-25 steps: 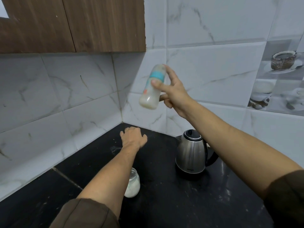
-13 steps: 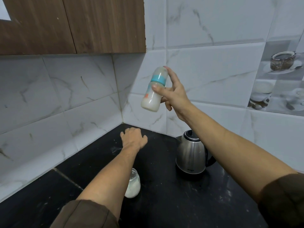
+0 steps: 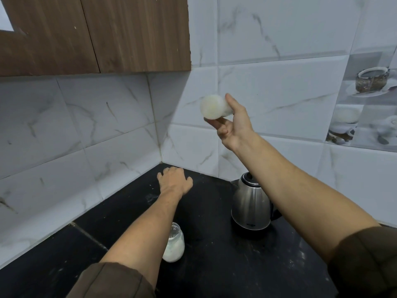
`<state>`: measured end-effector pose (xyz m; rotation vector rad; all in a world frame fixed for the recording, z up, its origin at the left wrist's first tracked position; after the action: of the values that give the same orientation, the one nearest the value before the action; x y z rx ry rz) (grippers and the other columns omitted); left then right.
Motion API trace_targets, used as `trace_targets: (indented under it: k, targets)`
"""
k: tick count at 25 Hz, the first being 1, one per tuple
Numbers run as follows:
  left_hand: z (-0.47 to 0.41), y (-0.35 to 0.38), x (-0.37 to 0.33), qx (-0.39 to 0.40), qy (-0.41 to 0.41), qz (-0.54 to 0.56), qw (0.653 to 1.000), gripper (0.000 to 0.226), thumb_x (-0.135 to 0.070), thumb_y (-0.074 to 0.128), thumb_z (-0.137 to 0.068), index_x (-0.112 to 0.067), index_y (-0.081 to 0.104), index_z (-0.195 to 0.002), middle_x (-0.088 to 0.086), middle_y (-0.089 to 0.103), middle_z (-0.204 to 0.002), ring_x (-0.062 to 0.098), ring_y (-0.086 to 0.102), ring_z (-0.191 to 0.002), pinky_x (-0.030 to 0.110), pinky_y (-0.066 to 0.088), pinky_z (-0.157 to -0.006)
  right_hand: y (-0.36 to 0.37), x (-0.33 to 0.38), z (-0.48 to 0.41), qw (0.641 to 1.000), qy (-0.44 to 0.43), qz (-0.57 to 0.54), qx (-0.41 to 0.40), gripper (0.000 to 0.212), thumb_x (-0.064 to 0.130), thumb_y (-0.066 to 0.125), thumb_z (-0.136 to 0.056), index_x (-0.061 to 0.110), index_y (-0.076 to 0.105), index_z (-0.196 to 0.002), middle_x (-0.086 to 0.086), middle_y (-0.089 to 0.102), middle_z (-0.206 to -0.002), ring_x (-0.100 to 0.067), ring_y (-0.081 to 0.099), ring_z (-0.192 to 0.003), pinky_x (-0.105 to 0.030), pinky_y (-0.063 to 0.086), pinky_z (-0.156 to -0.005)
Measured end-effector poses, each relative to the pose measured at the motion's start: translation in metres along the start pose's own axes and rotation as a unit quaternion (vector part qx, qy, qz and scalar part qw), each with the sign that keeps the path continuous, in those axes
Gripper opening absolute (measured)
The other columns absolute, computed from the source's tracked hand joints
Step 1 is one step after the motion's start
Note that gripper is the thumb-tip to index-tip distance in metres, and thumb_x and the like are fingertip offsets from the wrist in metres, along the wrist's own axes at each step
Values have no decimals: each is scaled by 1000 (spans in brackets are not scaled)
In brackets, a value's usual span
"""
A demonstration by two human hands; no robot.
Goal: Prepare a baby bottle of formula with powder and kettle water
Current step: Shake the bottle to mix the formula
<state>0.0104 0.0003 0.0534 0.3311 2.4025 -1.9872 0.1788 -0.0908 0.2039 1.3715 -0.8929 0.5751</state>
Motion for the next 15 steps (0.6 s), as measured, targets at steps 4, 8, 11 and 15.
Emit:
trace_targets:
  k: [4,8,11,15]
  targets:
    - [0,2,-1,4,1,0,1000,46,-47,55,-97,-16,69,-128,9,64,-133,29,53,-132,53,37,-116,9,4,-1,992,7,95,79,48,42,71,-96,21,58,-137,-10,75,-100,-26,72,-69,-16,24,-33]
    - [0,4,-4,6,5,-3,1000,45,-47,55,-97,-16,70,-126,8,65,-131,29,53,-130,52,37,-115,21,10,6,978,-62,144,139,38,39,67,-100,25,56,-133,-5,72,-106,-18,66,-64,-19,27,-34]
    - [0,3,-3,0,2,-2,1000,45,-47,55,-96,-15,70,-125,8,65,-131,29,54,-129,52,37,-115,9,7,-5,995,-23,80,56,54,40,73,-96,17,52,-141,-16,69,-129,-33,79,-77,-18,28,-30]
    - [1,1,-2,5,1,7,1000,44,-46,58,-97,-16,69,-126,8,65,-131,29,54,-130,54,37,-116,25,-6,17,947,-39,245,203,45,33,70,-99,31,55,-141,-8,70,-103,-14,63,-56,-18,29,-33]
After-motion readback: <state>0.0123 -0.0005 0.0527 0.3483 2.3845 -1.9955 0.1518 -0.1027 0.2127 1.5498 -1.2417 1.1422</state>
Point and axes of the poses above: each hand's wrist, its own z-axis away from the middle knuckle, its own y-axis out of the palm, x = y × z, the point moved 7 cm from there along -z, towards the middle knuckle
